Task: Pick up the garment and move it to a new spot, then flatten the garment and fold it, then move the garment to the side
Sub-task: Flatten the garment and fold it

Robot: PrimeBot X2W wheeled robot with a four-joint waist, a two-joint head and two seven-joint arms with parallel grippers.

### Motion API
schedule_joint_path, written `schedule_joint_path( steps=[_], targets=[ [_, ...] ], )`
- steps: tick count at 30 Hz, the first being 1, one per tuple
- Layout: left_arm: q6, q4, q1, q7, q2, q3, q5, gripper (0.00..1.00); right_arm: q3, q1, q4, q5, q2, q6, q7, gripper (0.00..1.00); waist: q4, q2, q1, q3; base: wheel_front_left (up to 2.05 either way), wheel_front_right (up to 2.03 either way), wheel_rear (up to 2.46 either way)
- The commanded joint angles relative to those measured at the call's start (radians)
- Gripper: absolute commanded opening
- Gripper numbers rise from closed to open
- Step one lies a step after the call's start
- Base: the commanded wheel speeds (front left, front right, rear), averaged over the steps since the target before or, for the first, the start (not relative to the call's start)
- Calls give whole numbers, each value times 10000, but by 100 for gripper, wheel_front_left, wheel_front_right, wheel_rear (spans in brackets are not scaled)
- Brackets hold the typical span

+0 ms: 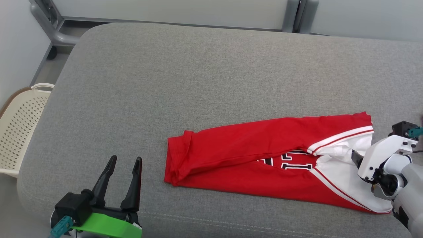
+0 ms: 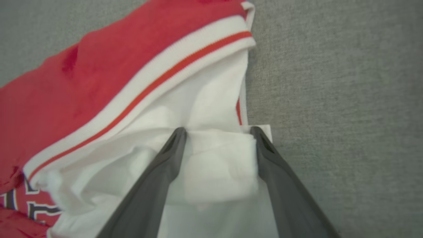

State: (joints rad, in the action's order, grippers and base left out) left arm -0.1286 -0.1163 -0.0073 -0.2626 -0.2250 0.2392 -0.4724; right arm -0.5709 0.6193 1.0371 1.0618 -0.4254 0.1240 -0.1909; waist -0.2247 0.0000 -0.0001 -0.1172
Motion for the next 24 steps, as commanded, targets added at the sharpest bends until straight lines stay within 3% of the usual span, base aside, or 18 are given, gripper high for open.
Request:
schedule_joint_path(
  steps=[1,2,4,7,18,24],
  targets=[
    [-20,-36,-130,-20,-19,-16,130,100,-258,-234,67,-81,610,120,-253,74,-8,0,1,3,0,0,0],
    [-21,-47,-128,-20,-14,-19,130,100,-298,-216,94,-124,632,120,-237,49,-9,0,1,8,0,0,0],
    [-20,-67,-114,-20,-1,-21,108,100,-374,-202,123,-218,680,120,-229,36,-1,0,1,25,0,0,0],
    [-20,-69,-41,-20,2,-36,69,100,-433,-169,137,-311,613,116,-184,0,43,0,1,75,0,0,0],
    [-3,-15,332,-20,17,-105,-33,100,-221,331,-323,-309,-312,58,-75,0,685,0,1,400,0,0,0],
    [-2,53,474,-20,35,-64,-178,100,-63,430,-1071,-332,-1218,58,-392,0,1260,0,1,608,0,0,0]
  ],
)
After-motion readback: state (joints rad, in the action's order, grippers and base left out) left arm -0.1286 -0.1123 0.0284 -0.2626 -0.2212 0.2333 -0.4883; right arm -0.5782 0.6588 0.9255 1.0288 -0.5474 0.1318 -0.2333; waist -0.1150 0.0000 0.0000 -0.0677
